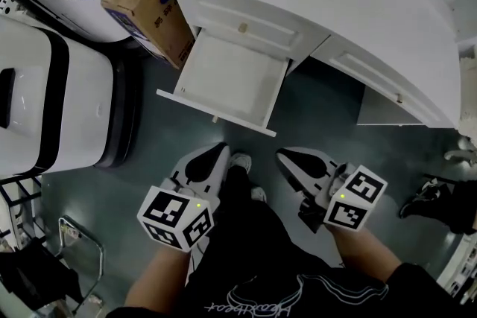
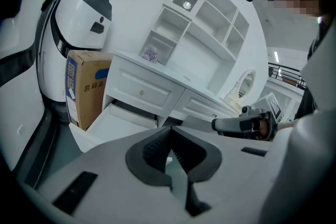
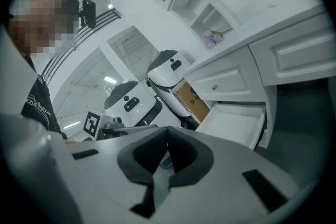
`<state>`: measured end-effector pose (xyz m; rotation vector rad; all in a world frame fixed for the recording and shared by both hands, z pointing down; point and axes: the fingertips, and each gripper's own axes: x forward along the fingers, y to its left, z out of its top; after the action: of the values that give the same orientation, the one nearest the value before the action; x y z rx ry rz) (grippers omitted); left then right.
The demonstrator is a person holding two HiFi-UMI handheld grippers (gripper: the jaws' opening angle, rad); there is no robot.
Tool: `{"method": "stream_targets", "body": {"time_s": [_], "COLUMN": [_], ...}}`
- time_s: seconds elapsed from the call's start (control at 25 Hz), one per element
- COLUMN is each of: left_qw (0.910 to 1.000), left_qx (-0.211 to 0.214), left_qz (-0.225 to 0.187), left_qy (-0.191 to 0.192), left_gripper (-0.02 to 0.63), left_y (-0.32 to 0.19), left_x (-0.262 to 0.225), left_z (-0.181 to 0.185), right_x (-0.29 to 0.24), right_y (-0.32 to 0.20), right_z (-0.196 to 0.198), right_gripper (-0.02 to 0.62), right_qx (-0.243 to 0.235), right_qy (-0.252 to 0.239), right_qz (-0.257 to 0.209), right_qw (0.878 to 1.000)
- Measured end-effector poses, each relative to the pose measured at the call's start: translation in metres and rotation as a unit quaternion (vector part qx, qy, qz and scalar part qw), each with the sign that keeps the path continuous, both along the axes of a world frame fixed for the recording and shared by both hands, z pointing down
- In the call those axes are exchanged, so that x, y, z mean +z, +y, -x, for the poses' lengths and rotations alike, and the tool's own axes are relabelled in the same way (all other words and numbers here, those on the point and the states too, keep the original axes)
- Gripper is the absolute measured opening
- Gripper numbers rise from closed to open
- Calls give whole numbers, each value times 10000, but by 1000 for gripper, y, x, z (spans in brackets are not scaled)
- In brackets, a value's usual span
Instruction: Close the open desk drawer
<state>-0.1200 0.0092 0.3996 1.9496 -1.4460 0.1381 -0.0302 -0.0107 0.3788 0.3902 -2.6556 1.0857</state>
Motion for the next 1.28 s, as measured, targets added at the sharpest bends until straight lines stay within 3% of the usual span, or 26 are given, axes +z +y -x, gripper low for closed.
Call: {"method": "stream_targets", "body": {"time_s": [0.32, 0.76, 1.28], "left_qw": [9997, 9967, 9932], "left_qx": [-139, -286, -425], "left_qz": [130, 437, 746], "left_qy": [-162, -616, -790], "left_gripper": [5, 5, 5], "left_y": [-8, -23, -29], "left_x": [82, 175, 231], "left_z": [18, 37, 54], "right_x": [70, 119, 151], "right_y": [-7, -5, 8], "right_z": [-2, -20, -16], "right_gripper": [6, 6, 6], "right_qx": [93, 154, 124], "right_qy": [240, 499, 531], "right_qz": [406, 665, 896], "right_qw": [9988, 9964, 9945]}}
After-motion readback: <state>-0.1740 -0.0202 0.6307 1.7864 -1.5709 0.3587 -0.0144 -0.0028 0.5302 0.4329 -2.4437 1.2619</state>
